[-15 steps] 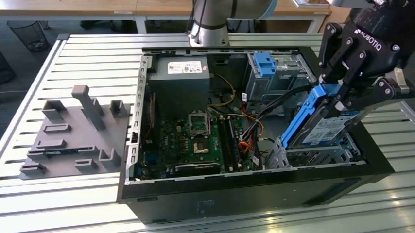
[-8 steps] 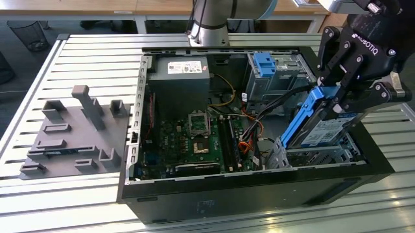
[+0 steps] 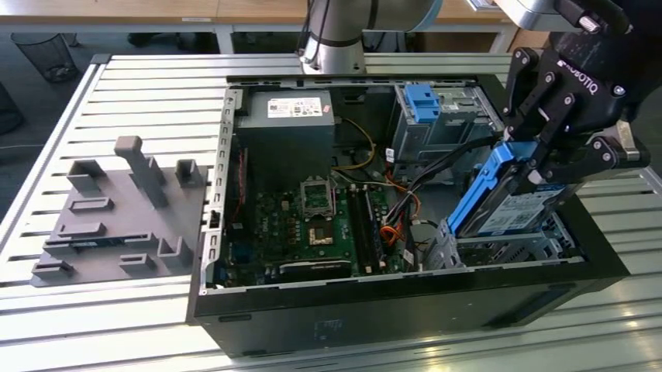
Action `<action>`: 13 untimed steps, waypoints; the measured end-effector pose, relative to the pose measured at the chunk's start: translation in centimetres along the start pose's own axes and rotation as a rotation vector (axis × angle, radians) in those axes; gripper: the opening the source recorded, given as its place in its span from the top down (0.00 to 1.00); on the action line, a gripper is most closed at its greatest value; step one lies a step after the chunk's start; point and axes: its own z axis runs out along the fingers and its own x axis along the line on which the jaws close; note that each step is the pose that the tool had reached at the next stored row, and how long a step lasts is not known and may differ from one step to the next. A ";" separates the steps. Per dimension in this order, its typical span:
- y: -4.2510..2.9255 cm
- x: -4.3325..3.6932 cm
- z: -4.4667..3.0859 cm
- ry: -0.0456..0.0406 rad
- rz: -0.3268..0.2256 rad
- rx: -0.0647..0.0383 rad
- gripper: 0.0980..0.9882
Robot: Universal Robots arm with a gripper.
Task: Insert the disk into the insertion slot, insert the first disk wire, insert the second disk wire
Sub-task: 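Insert the disk into the insertion slot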
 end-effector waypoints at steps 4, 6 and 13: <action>-0.01 0.00 0.27 -0.0006 0.000 0.000 0.70; -0.01 0.00 0.39 -0.0007 0.000 0.000 0.70; -0.03 0.00 0.89 -0.0014 0.000 0.000 0.70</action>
